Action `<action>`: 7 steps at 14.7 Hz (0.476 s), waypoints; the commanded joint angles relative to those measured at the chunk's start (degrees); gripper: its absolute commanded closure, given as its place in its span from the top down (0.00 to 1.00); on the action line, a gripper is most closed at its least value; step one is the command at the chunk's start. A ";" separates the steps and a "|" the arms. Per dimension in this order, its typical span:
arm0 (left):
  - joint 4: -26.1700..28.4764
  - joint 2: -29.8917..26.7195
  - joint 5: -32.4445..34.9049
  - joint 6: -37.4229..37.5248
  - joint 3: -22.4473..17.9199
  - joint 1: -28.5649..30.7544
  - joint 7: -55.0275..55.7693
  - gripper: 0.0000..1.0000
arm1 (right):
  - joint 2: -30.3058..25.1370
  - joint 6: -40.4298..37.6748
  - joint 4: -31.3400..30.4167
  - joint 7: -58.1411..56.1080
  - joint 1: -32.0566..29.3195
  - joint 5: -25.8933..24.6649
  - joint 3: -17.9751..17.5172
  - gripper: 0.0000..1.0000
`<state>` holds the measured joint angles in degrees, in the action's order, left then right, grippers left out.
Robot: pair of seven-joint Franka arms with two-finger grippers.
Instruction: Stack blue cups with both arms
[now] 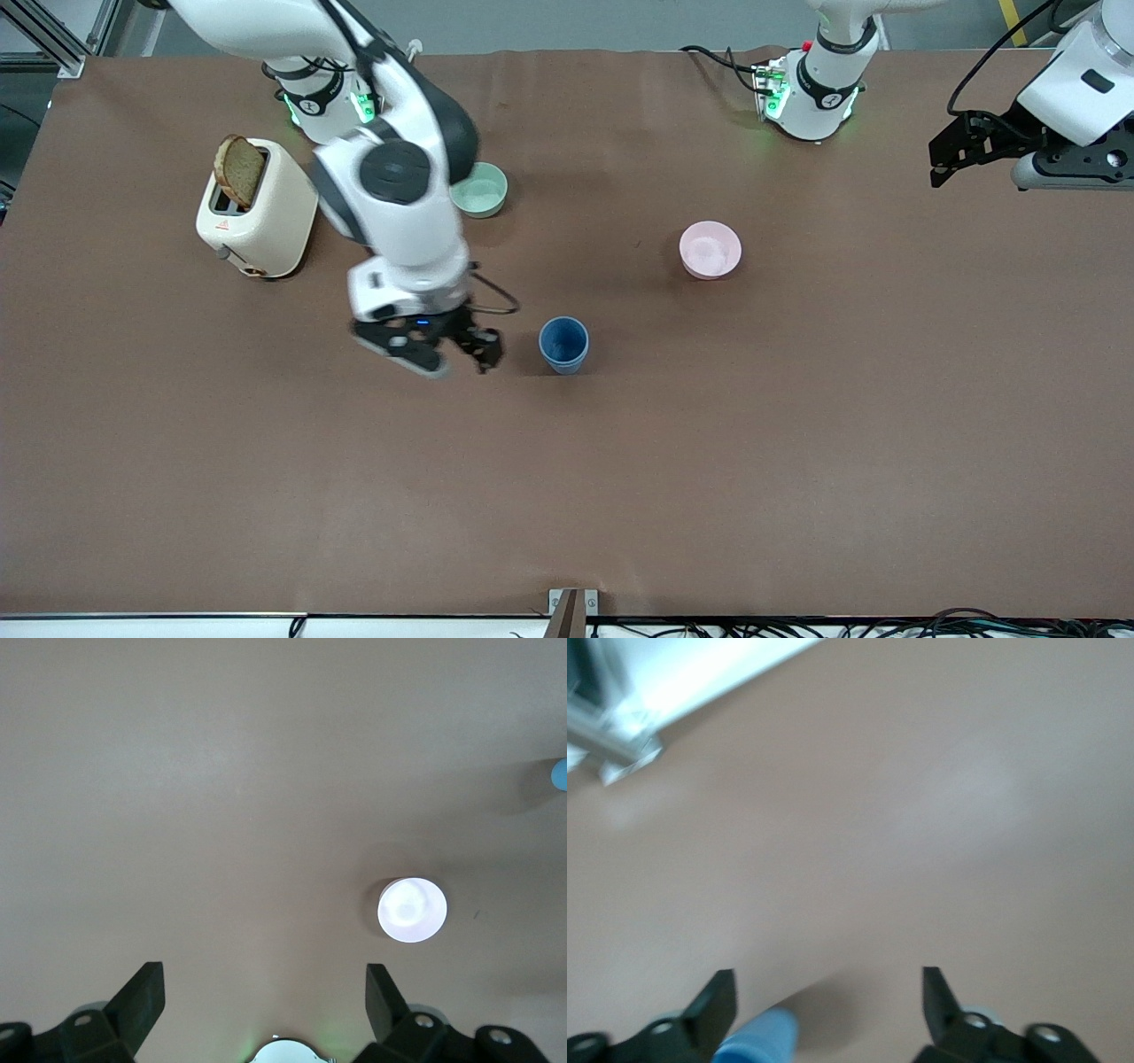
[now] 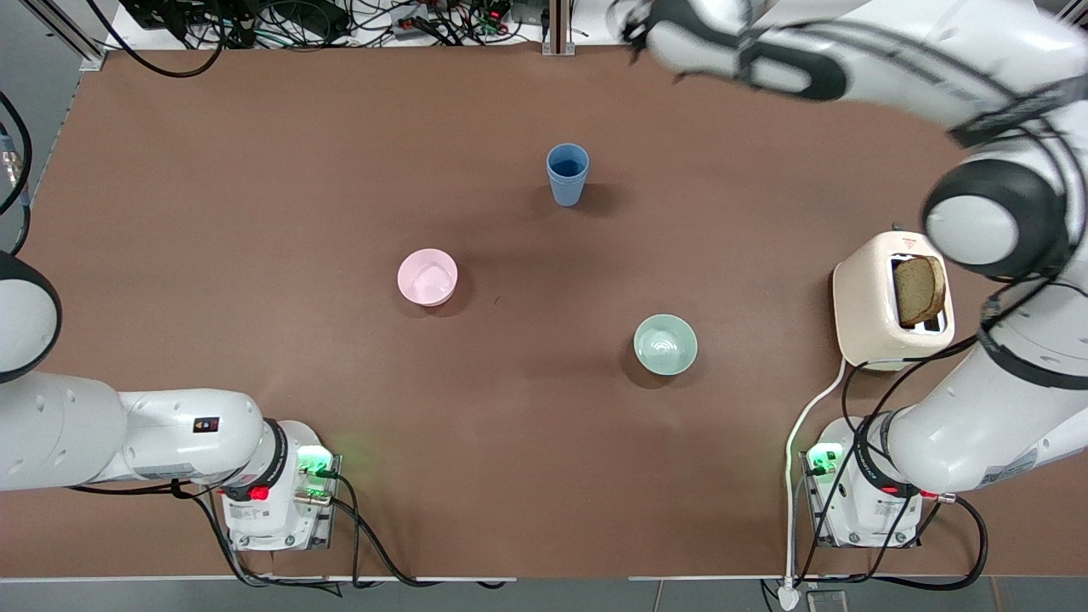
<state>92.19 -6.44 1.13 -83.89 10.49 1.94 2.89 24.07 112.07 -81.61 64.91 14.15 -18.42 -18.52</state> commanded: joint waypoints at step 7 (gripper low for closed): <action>-0.08 -0.15 -0.77 0.39 0.58 -0.09 -0.08 1.00 | -14.65 -15.30 -2.50 -36.14 -12.31 1.97 7.96 1.00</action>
<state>92.24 -6.43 1.12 -83.89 10.75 1.76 2.89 12.97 97.74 -81.73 35.37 1.99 -18.07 -13.64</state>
